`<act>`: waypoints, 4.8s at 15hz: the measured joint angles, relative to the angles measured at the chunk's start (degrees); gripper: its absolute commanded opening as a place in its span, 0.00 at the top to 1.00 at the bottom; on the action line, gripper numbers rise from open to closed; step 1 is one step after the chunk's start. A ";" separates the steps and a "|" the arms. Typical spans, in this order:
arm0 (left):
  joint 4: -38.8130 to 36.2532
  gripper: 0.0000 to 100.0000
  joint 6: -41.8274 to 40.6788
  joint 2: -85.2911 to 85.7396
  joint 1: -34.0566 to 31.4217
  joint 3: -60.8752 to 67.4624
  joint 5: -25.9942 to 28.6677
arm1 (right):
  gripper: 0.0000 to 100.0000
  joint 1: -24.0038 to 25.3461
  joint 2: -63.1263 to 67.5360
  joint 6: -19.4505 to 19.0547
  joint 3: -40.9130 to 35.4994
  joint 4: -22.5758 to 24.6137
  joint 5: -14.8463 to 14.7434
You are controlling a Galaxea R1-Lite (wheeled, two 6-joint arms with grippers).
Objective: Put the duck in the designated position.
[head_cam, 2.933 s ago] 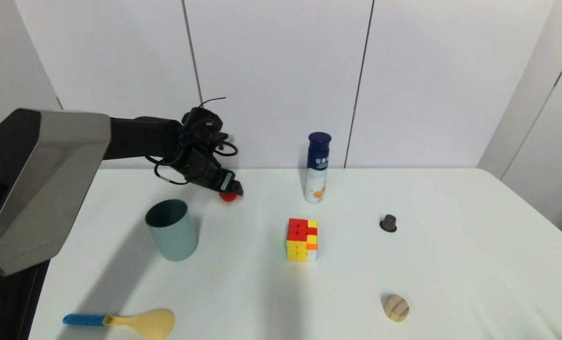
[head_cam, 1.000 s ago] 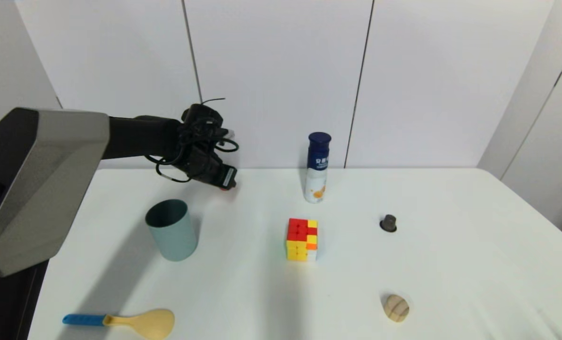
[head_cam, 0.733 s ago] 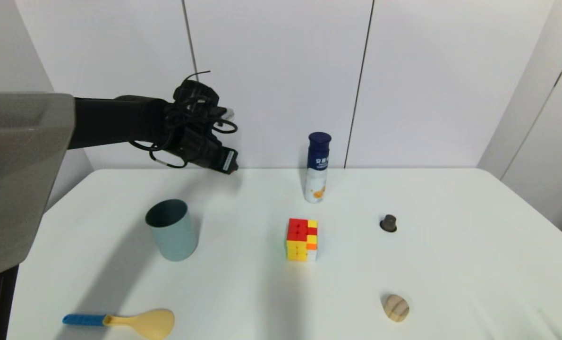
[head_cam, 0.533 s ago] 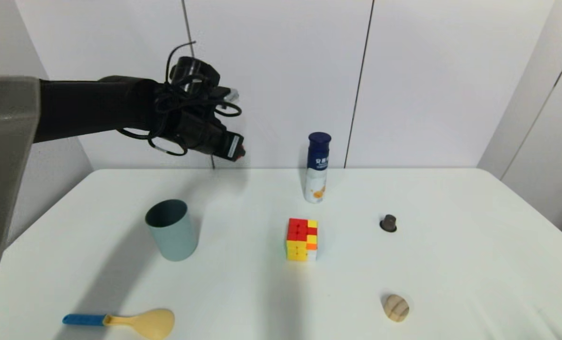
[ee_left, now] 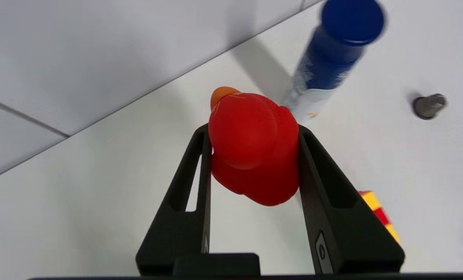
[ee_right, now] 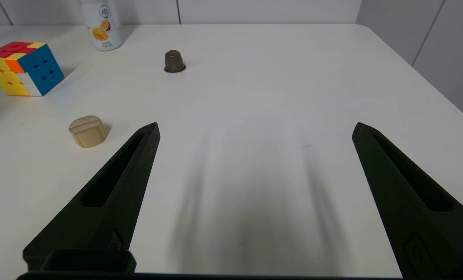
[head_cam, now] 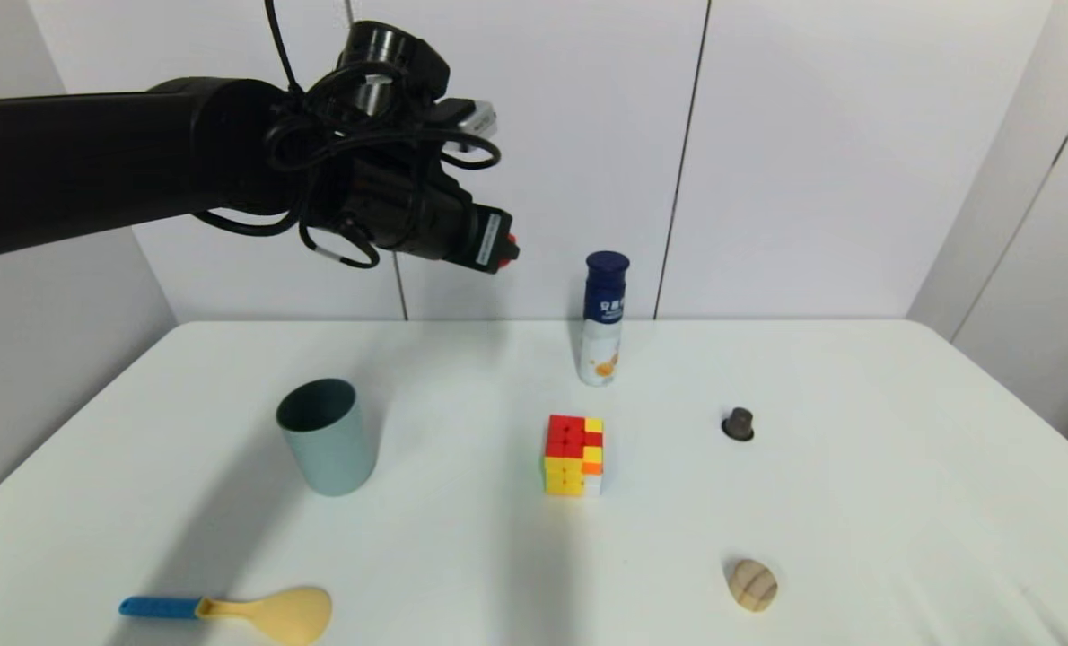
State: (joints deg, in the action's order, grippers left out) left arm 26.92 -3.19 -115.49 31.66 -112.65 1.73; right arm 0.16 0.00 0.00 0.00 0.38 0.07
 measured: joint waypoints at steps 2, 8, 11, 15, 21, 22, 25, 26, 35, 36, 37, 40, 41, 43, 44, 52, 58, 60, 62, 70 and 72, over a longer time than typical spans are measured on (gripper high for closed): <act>0.56 1.00 0.13 0.59 1.91 0.44 0.02 | 0.00 0.00 0.00 0.00 0.00 0.02 0.00; 3.15 1.00 0.15 -0.49 6.24 1.33 0.00 | 0.00 0.00 0.00 0.00 0.00 0.00 0.02; 2.85 1.00 0.20 -2.50 7.03 1.46 -0.11 | 0.00 0.00 0.00 0.00 0.00 0.04 -0.02; 2.79 1.00 0.24 -5.84 7.58 1.44 -0.02 | 0.00 0.00 0.00 0.00 0.00 0.00 -0.02; 2.90 1.00 2.34 -10.34 7.56 1.83 -0.05 | 0.00 0.00 0.02 0.00 0.00 0.02 0.02; 2.85 1.00 3.52 -11.06 7.51 1.88 -0.09 | 0.00 0.00 0.00 0.00 0.00 0.00 0.00; 2.63 1.00 4.34 -13.17 7.53 1.88 -0.30 | 0.00 0.00 0.00 0.00 0.00 -0.02 0.00; 2.38 1.00 4.40 -13.81 7.53 1.77 -0.33 | 0.00 0.00 0.00 0.00 0.00 0.02 0.00; -4.51 1.00 3.96 -18.52 7.23 0.77 -0.55 | 0.00 0.00 0.00 0.00 0.00 0.04 0.00; -4.51 1.00 3.96 -18.69 7.07 0.72 -0.52 | 0.00 0.00 0.00 0.00 0.00 0.04 -0.02; -4.43 1.00 3.93 -18.85 6.90 0.72 -0.57 | 0.00 0.00 0.00 0.00 0.00 0.02 0.00; -4.40 1.00 3.82 -19.18 6.05 0.74 -0.79 | 0.00 0.00 0.02 0.00 0.00 0.00 0.02; -4.38 1.00 3.82 -19.26 5.83 0.77 -0.79 | 0.00 0.00 0.00 0.00 0.00 0.06 0.00; -4.38 1.00 3.90 -19.41 5.57 0.78 -0.77 | 0.00 0.00 0.00 0.00 0.00 0.04 0.00; -4.38 0.00 3.90 -19.50 5.50 0.78 -0.79 | 0.00 0.00 0.00 0.00 0.00 0.04 0.00; -4.60 0.00 3.85 -19.96 5.35 0.67 -0.72 | 0.00 0.00 0.00 0.02 0.00 0.04 0.00; -4.51 0.00 4.01 -13.12 5.35 0.67 -0.77 | 0.00 0.00 0.00 0.00 0.02 0.04 -0.02; -4.12 0.00 3.77 -8.59 5.35 0.80 -0.72 | 0.00 0.00 0.00 0.00 0.00 0.04 0.00; -2.97 0.00 3.63 -3.25 5.35 0.94 -0.69 | 0.00 0.00 0.00 0.00 0.00 0.02 -0.02; -1.48 0.00 0.61 21.46 4.58 8.24 -1.16 | 0.00 0.00 0.00 0.00 0.00 0.02 -0.02; -1.48 0.00 -1.62 28.73 3.17 13.24 -1.33 | 0.00 0.00 0.00 0.00 0.00 0.00 0.00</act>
State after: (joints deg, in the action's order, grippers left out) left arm 25.44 -4.82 -86.76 34.83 -99.41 0.40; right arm 0.16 0.00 0.00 0.00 0.38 0.07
